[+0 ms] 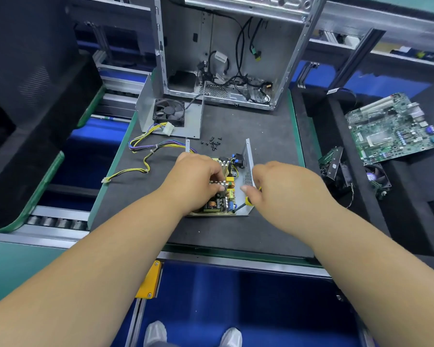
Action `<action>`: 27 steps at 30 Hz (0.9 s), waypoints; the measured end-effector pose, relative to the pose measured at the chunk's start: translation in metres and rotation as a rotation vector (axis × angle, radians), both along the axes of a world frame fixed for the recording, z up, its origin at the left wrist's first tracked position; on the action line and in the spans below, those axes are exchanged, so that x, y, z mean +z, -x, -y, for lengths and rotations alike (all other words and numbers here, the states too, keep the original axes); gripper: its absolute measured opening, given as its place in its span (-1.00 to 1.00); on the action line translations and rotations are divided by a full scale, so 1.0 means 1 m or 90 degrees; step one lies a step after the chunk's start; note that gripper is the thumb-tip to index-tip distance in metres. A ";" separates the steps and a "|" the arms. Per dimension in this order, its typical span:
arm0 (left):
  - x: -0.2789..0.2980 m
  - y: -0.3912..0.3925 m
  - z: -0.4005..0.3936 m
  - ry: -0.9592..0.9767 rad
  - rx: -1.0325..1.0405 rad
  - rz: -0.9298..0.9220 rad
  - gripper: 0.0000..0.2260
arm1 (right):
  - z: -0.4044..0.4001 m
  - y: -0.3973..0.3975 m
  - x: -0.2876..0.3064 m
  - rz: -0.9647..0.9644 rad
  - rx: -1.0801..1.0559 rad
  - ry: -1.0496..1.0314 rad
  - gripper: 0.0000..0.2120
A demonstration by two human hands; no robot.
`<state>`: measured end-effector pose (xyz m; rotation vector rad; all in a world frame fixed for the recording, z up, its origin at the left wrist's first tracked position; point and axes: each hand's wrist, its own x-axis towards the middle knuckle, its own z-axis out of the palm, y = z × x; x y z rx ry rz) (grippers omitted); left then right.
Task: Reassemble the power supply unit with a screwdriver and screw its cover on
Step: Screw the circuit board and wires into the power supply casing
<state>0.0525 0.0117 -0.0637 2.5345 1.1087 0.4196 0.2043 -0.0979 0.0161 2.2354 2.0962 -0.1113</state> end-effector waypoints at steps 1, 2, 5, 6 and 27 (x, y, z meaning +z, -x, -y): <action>0.000 0.000 0.000 0.001 -0.001 0.001 -0.88 | 0.000 -0.001 0.002 -0.083 0.012 0.016 -0.82; 0.000 0.000 0.000 0.002 -0.002 0.001 -0.88 | 0.000 -0.001 0.006 -0.158 0.030 0.039 -0.87; -0.001 0.000 -0.001 0.003 -0.004 0.000 -0.88 | -0.005 -0.002 0.010 -0.128 0.068 0.041 -0.87; -0.001 0.000 -0.001 0.002 -0.003 0.001 -0.88 | -0.007 0.000 0.008 -0.051 0.051 0.017 -0.82; 0.003 0.001 0.001 0.022 0.003 0.025 -0.88 | -0.015 0.007 0.002 -0.012 0.005 -0.024 -0.68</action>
